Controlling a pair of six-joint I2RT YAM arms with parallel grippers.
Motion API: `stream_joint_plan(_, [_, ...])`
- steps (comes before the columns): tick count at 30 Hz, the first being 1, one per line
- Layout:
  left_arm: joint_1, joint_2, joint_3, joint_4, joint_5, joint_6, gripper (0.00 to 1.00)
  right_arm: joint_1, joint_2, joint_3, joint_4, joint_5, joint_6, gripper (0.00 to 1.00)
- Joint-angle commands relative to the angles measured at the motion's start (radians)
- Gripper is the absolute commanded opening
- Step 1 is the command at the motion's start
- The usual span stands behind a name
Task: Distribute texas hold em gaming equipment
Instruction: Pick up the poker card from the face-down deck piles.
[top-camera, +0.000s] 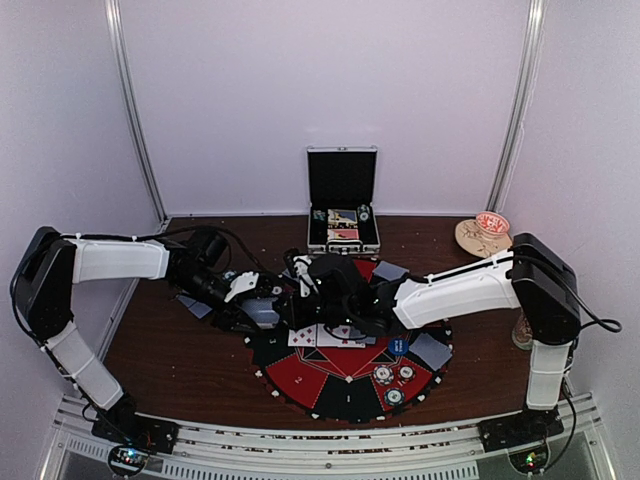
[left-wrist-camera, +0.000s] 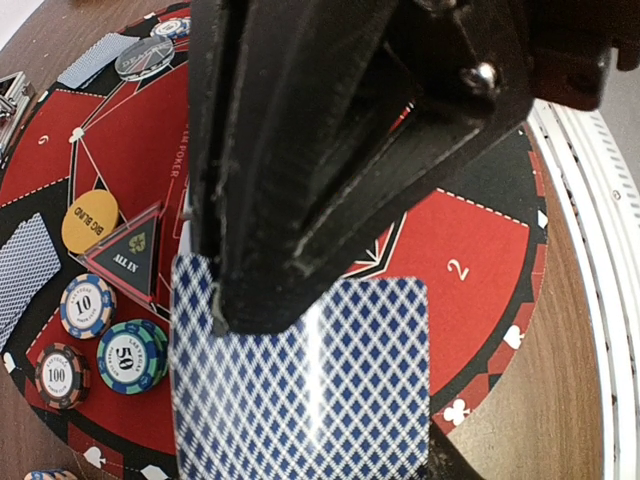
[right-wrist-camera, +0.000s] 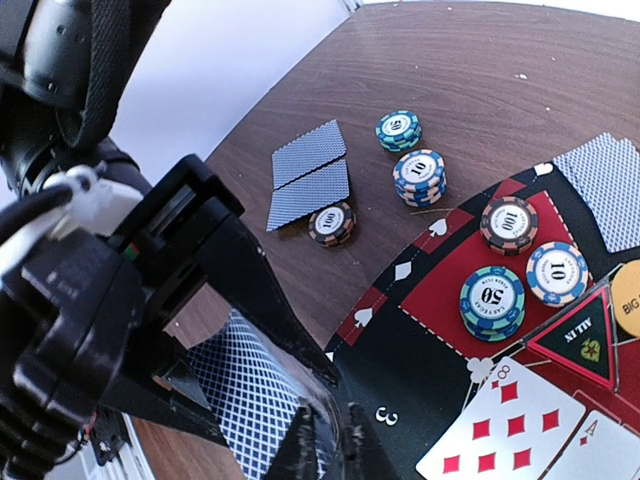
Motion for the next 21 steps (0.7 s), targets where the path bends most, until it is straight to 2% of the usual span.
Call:
stream_joint_plan(1, [0.004, 0.007, 0.009, -0.003, 0.016, -0.001, 0.46, -0.004, -0.041, -0.021, 0.008, 0.002, -0.005, 0.05])
stream_joint_plan(6, [0.005, 0.009, 0.010, -0.003, 0.015, 0.000, 0.46, -0.004, -0.042, -0.018, 0.015, -0.011, -0.012, 0.00])
stream_joint_plan(17, [0.005, 0.009, 0.010, -0.004, 0.015, -0.002, 0.46, -0.012, -0.094, -0.078, 0.061, -0.024, -0.002, 0.00])
stream_joint_plan(19, [0.006, 0.011, 0.010, -0.003, 0.015, -0.002, 0.46, -0.011, -0.069, -0.049, 0.050, -0.057, -0.002, 0.12])
stream_joint_plan(21, [0.005, 0.010, 0.011, -0.003, 0.015, -0.002, 0.46, -0.011, -0.044, -0.021, 0.038, -0.081, 0.002, 0.14])
